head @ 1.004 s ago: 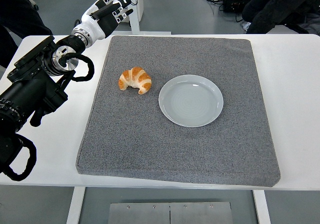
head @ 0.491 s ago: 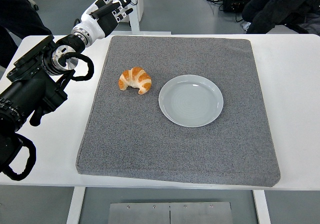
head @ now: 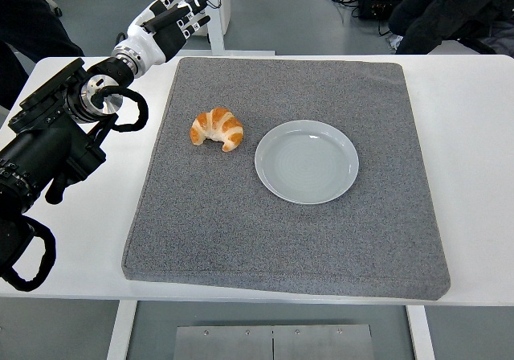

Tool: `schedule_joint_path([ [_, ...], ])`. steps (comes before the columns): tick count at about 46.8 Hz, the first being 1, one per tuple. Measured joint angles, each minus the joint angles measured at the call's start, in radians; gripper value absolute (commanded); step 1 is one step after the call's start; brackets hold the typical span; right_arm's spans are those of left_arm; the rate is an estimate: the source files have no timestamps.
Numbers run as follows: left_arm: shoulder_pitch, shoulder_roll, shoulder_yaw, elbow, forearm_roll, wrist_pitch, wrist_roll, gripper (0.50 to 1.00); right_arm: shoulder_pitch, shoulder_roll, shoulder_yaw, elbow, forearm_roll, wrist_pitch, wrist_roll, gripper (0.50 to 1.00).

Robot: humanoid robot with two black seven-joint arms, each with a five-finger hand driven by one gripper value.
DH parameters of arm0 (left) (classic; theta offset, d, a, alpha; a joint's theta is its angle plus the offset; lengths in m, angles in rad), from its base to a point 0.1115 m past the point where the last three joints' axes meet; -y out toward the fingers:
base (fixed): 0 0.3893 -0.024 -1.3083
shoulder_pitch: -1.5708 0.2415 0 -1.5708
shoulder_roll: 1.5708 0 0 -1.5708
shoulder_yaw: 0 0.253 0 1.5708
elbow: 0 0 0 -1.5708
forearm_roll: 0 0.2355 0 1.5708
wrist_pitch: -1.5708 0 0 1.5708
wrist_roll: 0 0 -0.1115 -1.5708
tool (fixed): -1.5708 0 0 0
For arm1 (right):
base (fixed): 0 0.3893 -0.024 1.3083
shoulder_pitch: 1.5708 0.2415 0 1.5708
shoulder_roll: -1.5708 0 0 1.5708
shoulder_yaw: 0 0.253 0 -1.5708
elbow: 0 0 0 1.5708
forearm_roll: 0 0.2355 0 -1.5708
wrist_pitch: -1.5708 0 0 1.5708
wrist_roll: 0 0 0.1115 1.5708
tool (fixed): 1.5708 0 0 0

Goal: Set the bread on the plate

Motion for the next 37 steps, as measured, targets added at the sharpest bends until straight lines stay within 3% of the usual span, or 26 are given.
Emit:
schedule_joint_path([
  [18, -0.013, -0.004, 0.000, -0.008, 0.007, -0.001, -0.013, 0.980, 0.000, 0.000, 0.000, 0.000, 0.000, 0.000, 0.000, 1.000],
  [27, -0.009, 0.019, 0.014, -0.065, 0.024, 0.000, -0.013, 0.980, 0.000, 0.000, 0.000, 0.000, 0.000, 0.000, 0.000, 1.000],
  [32, -0.011, 0.047, 0.127, -0.111, 0.072, 0.030, -0.012, 0.980, 0.000, 0.000, 0.000, 0.000, 0.000, 0.000, 0.000, 1.000],
  [37, -0.036, 0.134, 0.290, -0.227, 0.163, 0.069, -0.011, 0.980, 0.000, 0.000, 0.000, 0.000, 0.000, 0.000, 0.000, 1.000],
])
